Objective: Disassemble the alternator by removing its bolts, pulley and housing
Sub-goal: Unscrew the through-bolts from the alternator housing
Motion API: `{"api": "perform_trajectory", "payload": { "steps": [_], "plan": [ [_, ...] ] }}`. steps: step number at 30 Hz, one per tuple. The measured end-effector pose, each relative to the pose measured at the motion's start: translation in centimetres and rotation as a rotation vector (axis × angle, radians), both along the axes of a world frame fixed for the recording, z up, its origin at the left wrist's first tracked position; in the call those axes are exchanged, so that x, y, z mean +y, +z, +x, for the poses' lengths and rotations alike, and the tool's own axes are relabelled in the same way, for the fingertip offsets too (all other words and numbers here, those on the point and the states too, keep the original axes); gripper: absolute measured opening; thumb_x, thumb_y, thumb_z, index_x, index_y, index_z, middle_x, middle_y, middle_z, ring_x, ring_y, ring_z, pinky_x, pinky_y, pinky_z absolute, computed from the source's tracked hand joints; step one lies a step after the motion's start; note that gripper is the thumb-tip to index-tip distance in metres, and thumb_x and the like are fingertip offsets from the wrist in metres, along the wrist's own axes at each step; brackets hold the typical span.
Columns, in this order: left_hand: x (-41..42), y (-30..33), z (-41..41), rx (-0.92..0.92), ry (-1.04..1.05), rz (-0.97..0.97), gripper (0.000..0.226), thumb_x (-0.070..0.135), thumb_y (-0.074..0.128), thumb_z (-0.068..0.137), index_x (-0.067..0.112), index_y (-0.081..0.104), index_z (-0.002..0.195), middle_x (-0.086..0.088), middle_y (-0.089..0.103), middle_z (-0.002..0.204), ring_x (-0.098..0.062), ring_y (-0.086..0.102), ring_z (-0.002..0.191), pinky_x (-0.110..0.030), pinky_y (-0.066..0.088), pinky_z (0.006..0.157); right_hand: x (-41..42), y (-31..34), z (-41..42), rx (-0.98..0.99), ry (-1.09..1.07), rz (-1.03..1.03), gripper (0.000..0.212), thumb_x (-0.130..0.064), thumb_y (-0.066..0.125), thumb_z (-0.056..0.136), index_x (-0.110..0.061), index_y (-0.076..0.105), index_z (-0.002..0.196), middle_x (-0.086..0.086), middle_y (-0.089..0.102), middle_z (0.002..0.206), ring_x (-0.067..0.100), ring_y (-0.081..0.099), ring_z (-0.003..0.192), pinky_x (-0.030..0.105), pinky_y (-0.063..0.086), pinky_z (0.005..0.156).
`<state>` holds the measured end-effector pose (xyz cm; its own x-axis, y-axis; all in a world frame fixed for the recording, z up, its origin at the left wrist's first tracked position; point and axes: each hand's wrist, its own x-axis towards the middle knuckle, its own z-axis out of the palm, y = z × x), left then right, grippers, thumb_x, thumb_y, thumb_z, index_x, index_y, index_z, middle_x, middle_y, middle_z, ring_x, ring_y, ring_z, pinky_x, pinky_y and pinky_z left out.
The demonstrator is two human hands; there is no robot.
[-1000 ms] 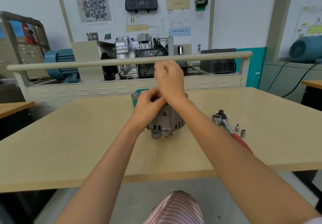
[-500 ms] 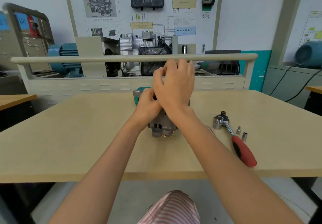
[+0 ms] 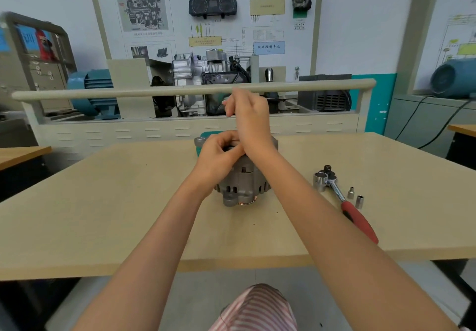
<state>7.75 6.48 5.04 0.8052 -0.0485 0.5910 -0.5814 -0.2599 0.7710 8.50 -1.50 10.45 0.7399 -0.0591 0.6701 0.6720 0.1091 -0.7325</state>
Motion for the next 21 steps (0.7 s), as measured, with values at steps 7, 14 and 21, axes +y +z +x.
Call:
{"api": "perform_trajectory", "payload": {
  "steps": [7,14,21],
  "plan": [
    [-0.3,0.1,0.1,0.027,0.068,-0.012,0.033,-0.01,0.052,0.083,0.018,0.057,0.066,0.017,0.058,0.046,0.008,0.053,0.046,-0.008,0.037,0.042,0.3,-1.9,0.0,-0.183,-0.95,-0.599,0.021,-0.025,0.048,0.085,-0.007,0.057,0.094,0.007,0.052,0.096,0.025,0.046,0.103,0.038,0.012,0.116],
    [-0.4,0.1,-0.2,-0.016,0.026,0.018,0.03,0.006,0.059,0.087,0.031,0.064,0.072,0.018,0.065,0.059,0.008,0.059,0.059,-0.005,0.039,0.049,-0.2,0.1,0.5,-0.028,-0.198,-0.102,0.04,-0.009,0.044,0.089,-0.014,0.037,0.05,0.0,0.039,0.061,0.017,0.04,0.067,0.033,0.032,0.065],
    [-0.5,0.0,0.2,0.0,0.048,-0.008,0.017,0.011,0.064,0.087,0.027,0.064,0.081,0.016,0.065,0.064,0.006,0.06,0.066,-0.009,0.044,0.059,-1.2,0.7,1.2,0.169,0.297,0.185,0.053,-0.013,0.034,0.095,-0.013,0.044,0.043,-0.001,0.052,0.053,0.01,0.054,0.062,0.027,0.048,0.079]
  ]
}}
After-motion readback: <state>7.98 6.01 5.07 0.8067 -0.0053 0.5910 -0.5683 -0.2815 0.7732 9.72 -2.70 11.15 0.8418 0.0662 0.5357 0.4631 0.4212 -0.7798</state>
